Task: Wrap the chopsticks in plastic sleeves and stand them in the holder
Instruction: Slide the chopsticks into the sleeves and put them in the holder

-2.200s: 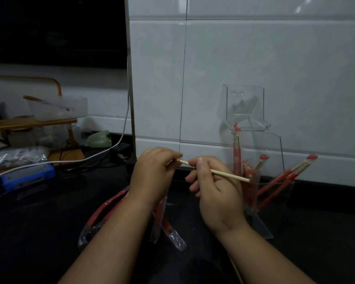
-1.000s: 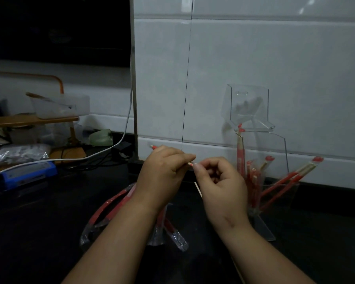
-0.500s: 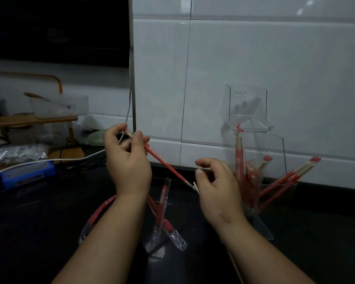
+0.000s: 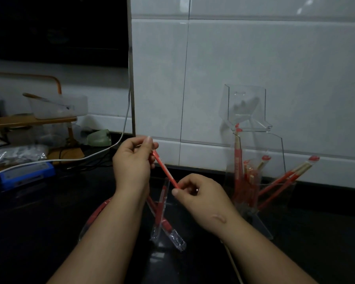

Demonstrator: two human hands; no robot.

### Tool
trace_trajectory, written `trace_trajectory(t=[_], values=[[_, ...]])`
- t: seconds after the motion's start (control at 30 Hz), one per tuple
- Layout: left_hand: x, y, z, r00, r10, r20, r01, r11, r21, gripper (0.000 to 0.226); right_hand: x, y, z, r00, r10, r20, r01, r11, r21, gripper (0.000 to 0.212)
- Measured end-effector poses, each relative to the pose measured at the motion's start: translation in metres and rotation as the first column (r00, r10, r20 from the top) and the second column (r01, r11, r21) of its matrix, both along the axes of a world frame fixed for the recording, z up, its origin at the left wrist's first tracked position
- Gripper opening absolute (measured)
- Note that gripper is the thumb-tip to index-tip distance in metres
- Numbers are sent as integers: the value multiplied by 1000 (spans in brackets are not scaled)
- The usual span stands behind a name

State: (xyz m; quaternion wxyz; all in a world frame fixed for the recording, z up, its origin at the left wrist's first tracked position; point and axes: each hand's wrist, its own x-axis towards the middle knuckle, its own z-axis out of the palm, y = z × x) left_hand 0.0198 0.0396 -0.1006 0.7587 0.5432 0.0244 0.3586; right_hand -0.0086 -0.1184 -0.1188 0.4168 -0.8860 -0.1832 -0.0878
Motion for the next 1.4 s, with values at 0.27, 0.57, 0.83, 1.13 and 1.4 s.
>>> trace_trajectory(t=[0.27,0.57,0.83,1.13,1.4], values=[[-2,-1,2,1000,-11,12,12,999,-33,24,0,0,1,999,41,-22,-41,999,5,11],[-1,-3,-1,998,-44,-54,46,998,37,21,1,1,0,1000,30,2,-30,999,39,8],[5,-2,-5,989,-74,-127,81,995,51,24,1,1,-2,999,13,43,-19,992,126,5],[11,-2,-10,954,-125,-274,160,981,111,15,6,-2,-3,992,-119,45,115,990,86,10],[11,-3,-23,792,435,-427,315,308,898,18,12,-3,-11,984,-161,-75,131,942,-308,11]])
